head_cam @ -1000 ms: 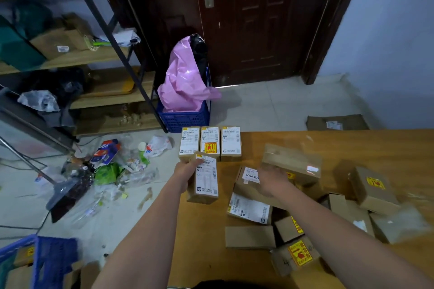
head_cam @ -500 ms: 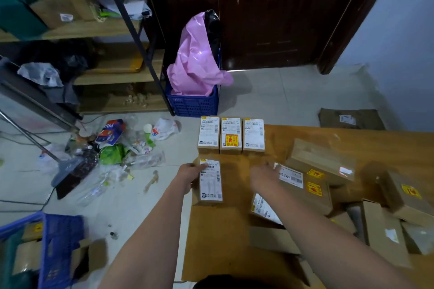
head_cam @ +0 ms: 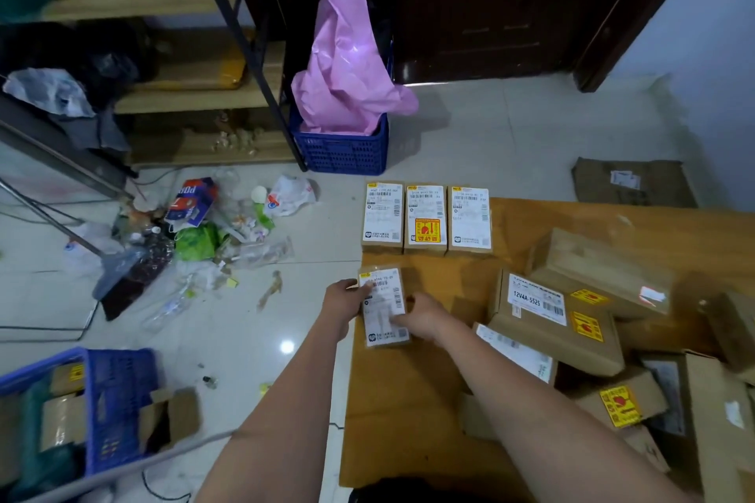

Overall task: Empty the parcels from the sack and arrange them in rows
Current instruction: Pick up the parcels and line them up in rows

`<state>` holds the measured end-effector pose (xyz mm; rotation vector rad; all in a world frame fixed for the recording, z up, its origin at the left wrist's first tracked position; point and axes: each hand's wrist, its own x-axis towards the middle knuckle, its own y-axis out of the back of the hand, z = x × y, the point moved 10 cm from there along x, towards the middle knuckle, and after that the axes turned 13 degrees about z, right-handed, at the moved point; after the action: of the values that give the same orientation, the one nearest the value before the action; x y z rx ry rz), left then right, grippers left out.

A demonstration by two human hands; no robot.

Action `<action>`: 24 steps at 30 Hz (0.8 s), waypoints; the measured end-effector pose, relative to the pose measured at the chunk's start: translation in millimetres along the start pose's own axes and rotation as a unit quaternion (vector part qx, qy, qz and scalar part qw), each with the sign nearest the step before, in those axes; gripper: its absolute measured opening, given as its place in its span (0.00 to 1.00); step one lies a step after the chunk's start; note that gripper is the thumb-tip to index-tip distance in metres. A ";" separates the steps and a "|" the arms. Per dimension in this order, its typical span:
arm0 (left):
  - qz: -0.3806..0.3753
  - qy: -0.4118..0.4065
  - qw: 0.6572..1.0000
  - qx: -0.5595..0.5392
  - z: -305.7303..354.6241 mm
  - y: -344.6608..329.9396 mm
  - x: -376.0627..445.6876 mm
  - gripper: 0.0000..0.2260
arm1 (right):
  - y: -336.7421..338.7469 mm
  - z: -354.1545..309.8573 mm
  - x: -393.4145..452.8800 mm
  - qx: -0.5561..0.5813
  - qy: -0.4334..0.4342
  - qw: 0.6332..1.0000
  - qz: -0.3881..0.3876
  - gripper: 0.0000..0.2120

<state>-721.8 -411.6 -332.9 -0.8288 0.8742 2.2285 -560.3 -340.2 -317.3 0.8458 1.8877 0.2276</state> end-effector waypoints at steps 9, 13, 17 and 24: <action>-0.009 -0.037 0.999 0.015 19.3 -4.2 6.9 0.07 | 4.6 -21.9 11.6 0.020 -0.010 0.999 0.030 0.16; -0.006 -0.038 0.999 0.018 20.3 -3.6 9.1 0.12 | 3.2 -23.6 12.1 0.021 -0.021 0.999 0.028 0.16; -0.011 -0.038 0.999 0.007 23.2 -4.2 9.6 0.07 | 1.2 -25.0 12.2 0.035 -0.029 0.999 0.029 0.17; -0.022 -0.042 0.999 0.011 22.5 -7.2 8.2 0.08 | -0.1 -24.4 9.7 0.040 -0.041 0.998 0.021 0.16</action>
<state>-729.2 -388.2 -328.2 -0.7312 0.8308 2.1965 -583.7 -329.0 -312.9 0.9356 1.8140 0.1415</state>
